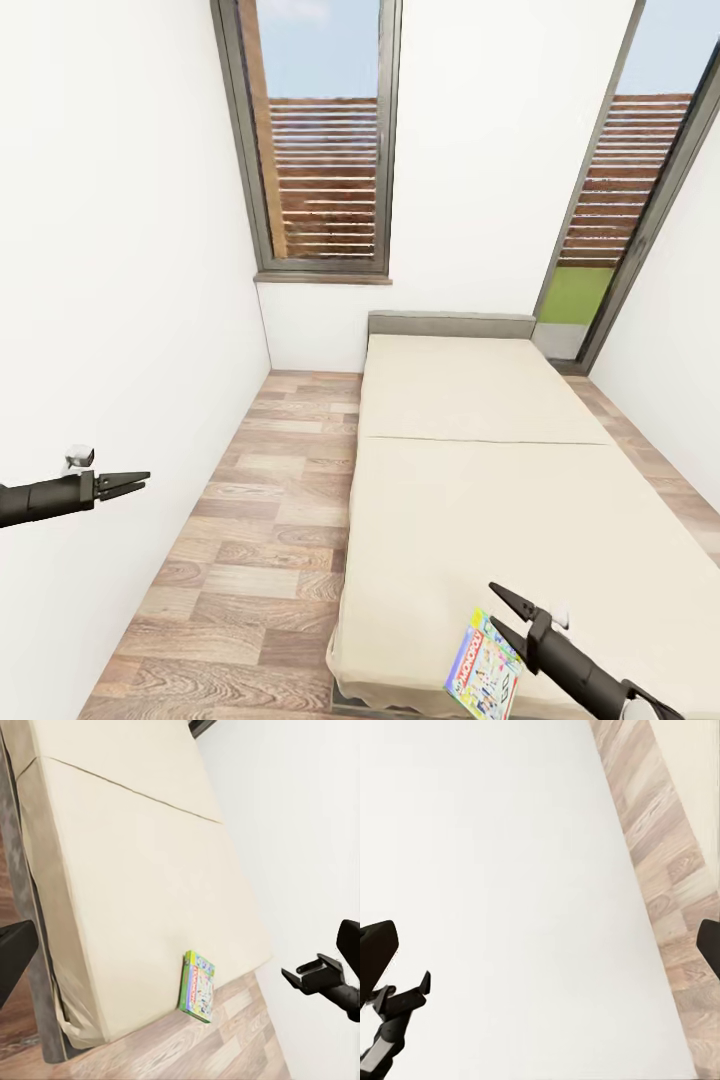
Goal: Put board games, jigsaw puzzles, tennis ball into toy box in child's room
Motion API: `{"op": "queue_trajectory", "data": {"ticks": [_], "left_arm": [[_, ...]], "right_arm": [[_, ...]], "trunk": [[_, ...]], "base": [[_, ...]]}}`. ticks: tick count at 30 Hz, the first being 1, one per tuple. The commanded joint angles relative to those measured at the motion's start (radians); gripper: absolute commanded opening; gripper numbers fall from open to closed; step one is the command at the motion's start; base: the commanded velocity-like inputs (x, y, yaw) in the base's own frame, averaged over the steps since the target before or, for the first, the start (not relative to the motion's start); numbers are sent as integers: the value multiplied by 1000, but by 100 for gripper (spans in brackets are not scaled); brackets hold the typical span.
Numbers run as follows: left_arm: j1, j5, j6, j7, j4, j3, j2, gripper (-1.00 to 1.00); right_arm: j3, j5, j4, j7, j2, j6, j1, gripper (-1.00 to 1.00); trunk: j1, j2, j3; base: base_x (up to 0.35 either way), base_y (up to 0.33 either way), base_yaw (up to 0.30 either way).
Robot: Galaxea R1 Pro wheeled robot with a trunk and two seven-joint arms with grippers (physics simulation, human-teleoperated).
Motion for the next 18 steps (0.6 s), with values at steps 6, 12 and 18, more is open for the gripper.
{"op": "queue_trajectory", "data": {"ticks": [6,12,18], "left_arm": [[-1,1,22,-4,0,2,0,100],[-2,0,46,-4,0,4,0,100],[-2,-1,88,-2,-1,5,0,100]], "right_arm": [[-12,-25,74,2,-1,5,-24,100],[-31,-68,105,4,-2,8,-33,100],[-38,-84,113,6,-2,10,-35,100]], "trunk": [[23,-44,-21],[46,-86,-39],[69,-128,-58]], "base": [[0,0,0],[0,0,0],[0,0,0]]}}
